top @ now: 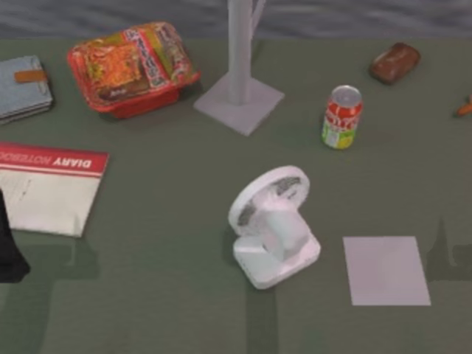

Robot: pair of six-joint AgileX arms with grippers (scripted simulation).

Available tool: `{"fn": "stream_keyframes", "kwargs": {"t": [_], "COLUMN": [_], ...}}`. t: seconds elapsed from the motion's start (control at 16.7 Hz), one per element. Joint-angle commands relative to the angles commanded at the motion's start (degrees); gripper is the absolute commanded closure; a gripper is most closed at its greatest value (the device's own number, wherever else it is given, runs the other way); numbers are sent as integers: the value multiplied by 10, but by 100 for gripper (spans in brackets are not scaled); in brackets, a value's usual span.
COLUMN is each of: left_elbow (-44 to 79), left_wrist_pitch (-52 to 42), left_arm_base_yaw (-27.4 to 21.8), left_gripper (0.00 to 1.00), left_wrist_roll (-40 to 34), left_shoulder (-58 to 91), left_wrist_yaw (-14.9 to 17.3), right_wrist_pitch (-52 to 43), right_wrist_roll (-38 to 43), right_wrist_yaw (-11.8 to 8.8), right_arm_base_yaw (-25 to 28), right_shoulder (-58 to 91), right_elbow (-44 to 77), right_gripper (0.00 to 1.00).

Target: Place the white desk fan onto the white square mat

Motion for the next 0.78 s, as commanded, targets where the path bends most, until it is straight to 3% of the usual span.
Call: {"fn": "stream_keyframes", "kwargs": {"t": [0.36, 0.78], "left_elbow": [0, 0], "left_wrist_pitch": [0, 0], "left_arm_base_yaw": [0, 0], "left_gripper": [0, 0], "left_wrist_roll": [0, 0], "left_shoulder": [0, 0], "left_wrist_yaw": [0, 0], "right_wrist_pitch": [-52, -288], "right_wrist_roll": [-47, -257], "right_wrist_yaw": [-2, -2], "right_arm_base_yaw": [26, 135], "right_shoulder": [59, 387], "right_elbow": [59, 382], "right_gripper": [0, 0]}}
